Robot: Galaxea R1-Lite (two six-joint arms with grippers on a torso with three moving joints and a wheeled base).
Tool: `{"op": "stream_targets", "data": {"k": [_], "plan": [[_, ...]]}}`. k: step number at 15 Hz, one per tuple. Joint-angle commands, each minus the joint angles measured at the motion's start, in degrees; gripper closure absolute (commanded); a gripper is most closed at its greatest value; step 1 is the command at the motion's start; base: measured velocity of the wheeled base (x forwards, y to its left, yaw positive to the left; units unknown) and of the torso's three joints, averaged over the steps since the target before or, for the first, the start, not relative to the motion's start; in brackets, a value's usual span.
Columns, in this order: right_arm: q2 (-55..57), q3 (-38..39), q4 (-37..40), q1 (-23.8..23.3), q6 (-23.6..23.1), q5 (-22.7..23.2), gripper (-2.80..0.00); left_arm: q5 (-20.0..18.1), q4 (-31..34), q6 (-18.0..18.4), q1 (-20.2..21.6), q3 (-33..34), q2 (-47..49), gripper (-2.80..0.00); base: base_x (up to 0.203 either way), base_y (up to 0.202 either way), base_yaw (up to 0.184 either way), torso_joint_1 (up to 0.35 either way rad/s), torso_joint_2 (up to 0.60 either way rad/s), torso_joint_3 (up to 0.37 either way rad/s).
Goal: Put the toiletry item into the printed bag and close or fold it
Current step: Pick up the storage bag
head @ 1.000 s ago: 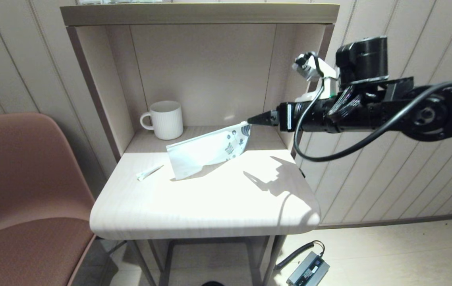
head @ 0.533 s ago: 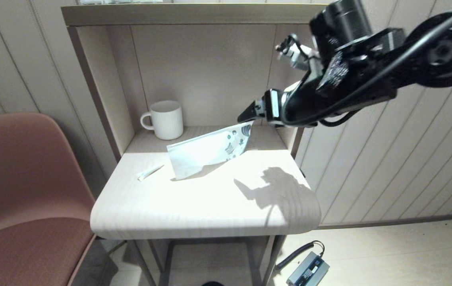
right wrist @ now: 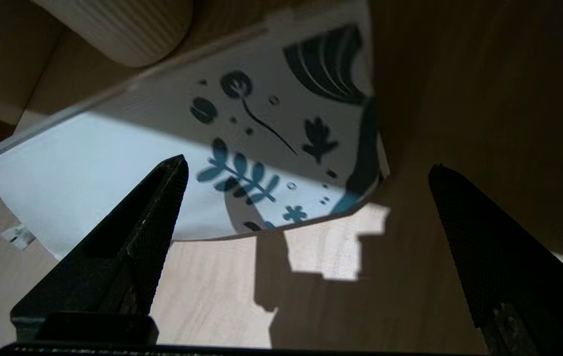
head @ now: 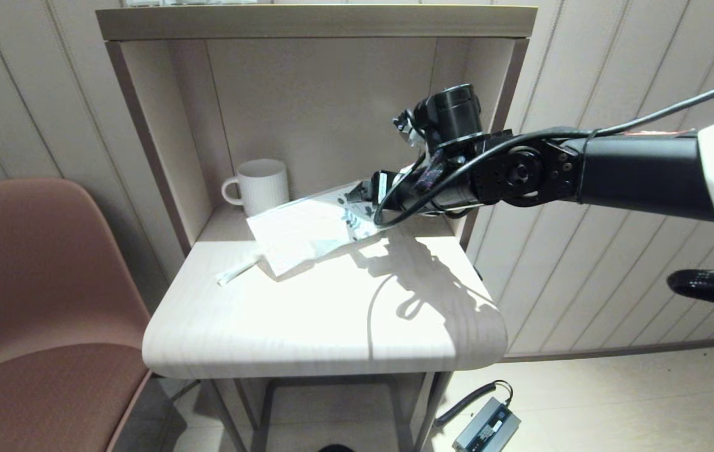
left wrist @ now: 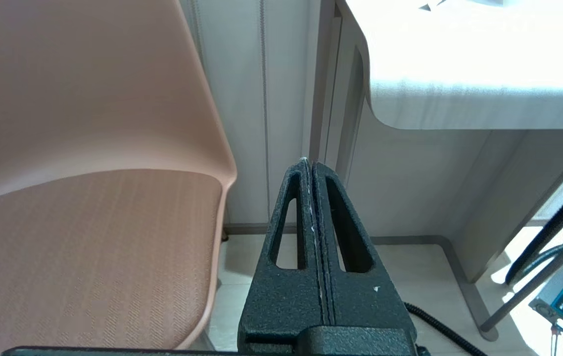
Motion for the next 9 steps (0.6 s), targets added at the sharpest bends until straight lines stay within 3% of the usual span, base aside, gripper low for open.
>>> {"op": "stream_targets", "data": {"k": [1, 9], "plan": [[1.1, 0.0, -0.1, -0.2, 0.5, -1.0, -2.8, 0.0, 0.0, 0.0, 0.0, 0.0, 0.0, 0.0, 0.0, 0.0, 0.0, 0.0, 0.0, 0.0], [6.3, 0.0, -1.5, -1.2, 1.1, -1.0, -2.8, 0.0, 0.0, 0.0, 0.0, 0.0, 0.0, 0.0, 0.0, 0.0, 0.0, 0.0, 0.0, 0.0]]}}
